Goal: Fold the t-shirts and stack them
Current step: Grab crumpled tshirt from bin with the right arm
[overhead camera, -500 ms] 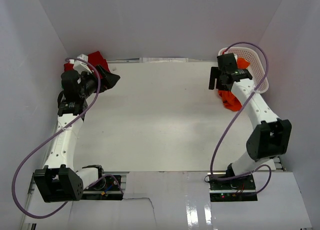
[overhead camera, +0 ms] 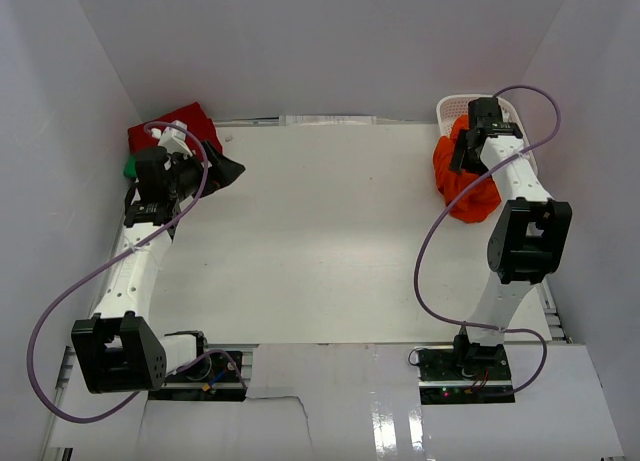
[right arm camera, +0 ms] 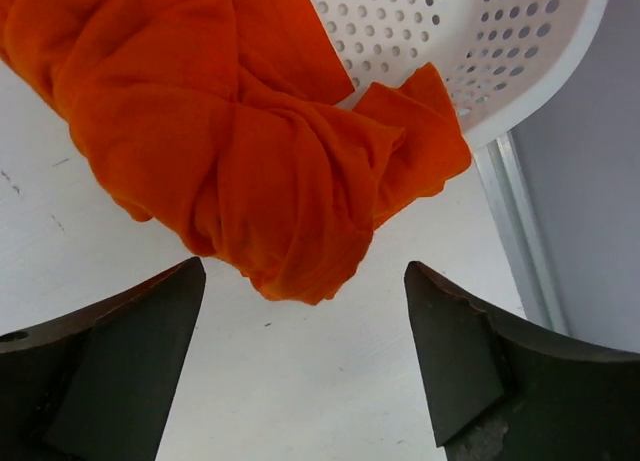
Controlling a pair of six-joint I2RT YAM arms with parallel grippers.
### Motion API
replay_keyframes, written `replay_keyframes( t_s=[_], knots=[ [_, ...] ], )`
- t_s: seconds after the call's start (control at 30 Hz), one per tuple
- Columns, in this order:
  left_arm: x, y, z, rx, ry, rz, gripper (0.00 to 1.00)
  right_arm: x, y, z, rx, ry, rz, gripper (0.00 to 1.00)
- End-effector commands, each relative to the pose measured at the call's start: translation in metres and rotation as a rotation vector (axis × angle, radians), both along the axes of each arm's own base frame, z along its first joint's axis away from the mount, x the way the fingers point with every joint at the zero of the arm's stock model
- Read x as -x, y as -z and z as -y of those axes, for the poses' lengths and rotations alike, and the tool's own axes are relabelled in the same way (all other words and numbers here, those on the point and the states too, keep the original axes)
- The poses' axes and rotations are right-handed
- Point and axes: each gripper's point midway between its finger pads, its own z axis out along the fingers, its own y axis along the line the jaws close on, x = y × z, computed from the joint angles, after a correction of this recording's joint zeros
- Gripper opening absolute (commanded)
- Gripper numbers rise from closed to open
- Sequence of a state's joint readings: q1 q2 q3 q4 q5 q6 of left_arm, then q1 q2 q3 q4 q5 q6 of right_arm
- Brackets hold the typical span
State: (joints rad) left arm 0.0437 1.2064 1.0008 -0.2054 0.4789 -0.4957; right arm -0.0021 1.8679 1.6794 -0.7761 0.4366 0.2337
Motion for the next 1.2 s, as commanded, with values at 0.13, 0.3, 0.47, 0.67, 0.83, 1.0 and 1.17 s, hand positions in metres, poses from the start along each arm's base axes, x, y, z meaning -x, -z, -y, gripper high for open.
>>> replay_keyframes(
  t_s=[0.13,0.3,0.47,0.67,0.83,1.0,1.17],
  knots=[
    [0.003,-0.008,0.004,0.001,0.031,0.035,0.98,-0.020,0.032,0.009,-0.072,0.023,-0.018,0.58],
    [0.003,-0.009,0.003,-0.007,0.022,0.042,0.98,-0.037,0.000,0.005,-0.084,0.002,0.073,0.08],
    [0.004,-0.010,0.003,-0.007,0.023,0.048,0.98,-0.068,-0.114,-0.021,-0.004,-0.083,0.275,0.08],
    [0.003,-0.009,0.004,-0.008,0.030,0.048,0.98,-0.050,-0.220,-0.125,-0.264,-0.448,0.479,0.08],
    [0.003,-0.008,0.002,-0.013,0.021,0.045,0.98,0.040,-0.285,-0.237,-0.578,-0.959,0.612,0.08],
    [0.004,-0.013,-0.004,-0.035,-0.019,0.062,0.98,0.109,-0.341,-0.236,-0.609,-1.140,0.812,0.08],
    [0.004,-0.016,-0.007,-0.046,-0.033,0.074,0.98,0.156,-0.416,-0.226,-0.717,-1.363,1.025,0.08]
  ],
)
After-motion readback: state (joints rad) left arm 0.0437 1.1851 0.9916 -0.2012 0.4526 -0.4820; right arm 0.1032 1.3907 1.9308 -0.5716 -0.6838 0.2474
